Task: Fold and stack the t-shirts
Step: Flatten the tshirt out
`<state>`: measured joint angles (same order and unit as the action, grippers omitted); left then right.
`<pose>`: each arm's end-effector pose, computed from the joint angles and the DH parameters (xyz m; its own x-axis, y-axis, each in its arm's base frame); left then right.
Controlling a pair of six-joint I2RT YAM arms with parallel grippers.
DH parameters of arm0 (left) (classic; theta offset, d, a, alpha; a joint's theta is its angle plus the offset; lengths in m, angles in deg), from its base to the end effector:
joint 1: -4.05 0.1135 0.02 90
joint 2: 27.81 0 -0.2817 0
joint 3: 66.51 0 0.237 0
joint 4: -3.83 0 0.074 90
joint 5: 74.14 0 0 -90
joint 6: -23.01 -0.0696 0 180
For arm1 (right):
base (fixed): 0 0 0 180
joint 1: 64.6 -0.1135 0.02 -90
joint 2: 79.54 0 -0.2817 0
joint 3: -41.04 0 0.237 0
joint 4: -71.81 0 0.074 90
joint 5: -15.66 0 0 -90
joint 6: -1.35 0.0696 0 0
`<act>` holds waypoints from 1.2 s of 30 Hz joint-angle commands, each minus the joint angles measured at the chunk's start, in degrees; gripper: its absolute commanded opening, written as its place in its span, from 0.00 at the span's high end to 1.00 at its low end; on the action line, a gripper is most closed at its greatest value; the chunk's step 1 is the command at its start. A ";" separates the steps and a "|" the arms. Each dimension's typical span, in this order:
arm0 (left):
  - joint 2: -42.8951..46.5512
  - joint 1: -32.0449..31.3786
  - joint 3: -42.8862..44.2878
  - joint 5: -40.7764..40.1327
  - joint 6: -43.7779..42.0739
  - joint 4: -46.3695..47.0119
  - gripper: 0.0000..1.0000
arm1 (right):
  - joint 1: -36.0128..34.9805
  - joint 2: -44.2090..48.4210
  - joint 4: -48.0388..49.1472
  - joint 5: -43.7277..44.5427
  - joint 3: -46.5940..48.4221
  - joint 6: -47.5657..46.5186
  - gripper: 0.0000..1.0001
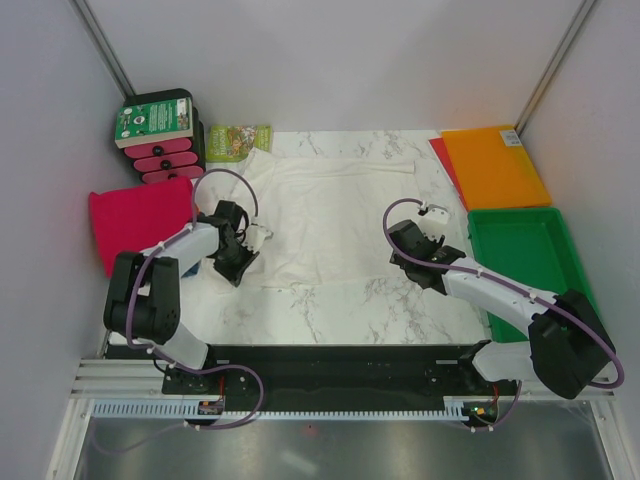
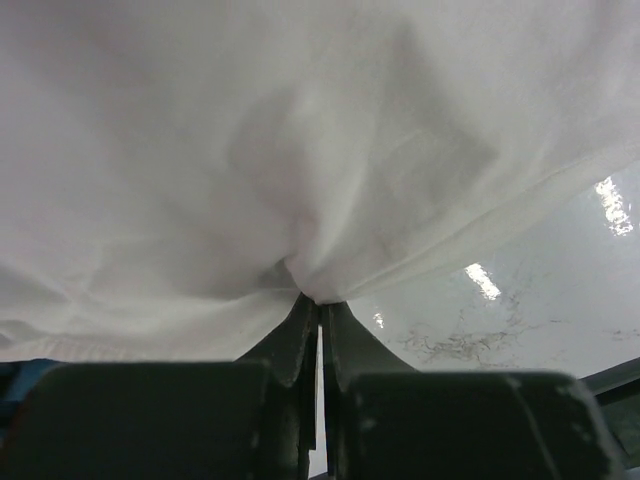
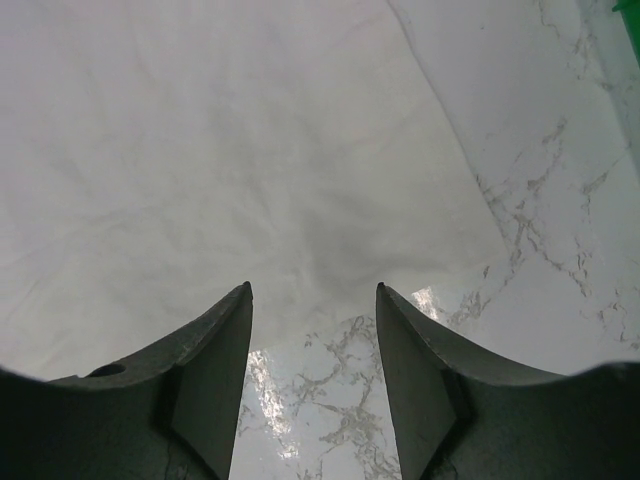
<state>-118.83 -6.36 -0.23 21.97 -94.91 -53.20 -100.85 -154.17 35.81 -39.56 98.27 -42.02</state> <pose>0.2551 -0.0544 0.1542 -0.7690 0.6146 -0.1758 0.6278 0.7780 -0.0261 0.2248 0.1156 0.2089 -0.5983 0.3017 -0.7423 0.3255 0.9380 0.1189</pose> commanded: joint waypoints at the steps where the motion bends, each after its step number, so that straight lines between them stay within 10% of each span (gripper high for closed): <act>1: 5.92 -0.22 -0.38 1.71 -0.03 3.70 0.98 | -0.40 1.15 1.48 0.90 -0.20 -0.40 0.40; 10: 12.10 -0.22 13.94 8.39 2.34 -3.51 0.98 | -0.66 0.63 1.92 0.55 -0.38 0.04 0.41; 36: -35.70 -0.22 59.99 -5.13 7.18 6.25 0.98 | -1.72 -12.80 5.61 -2.17 4.10 -1.54 0.41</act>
<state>-149.39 -6.47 53.06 20.18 -88.81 -48.72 -102.27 -163.65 38.65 -40.87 98.73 -42.61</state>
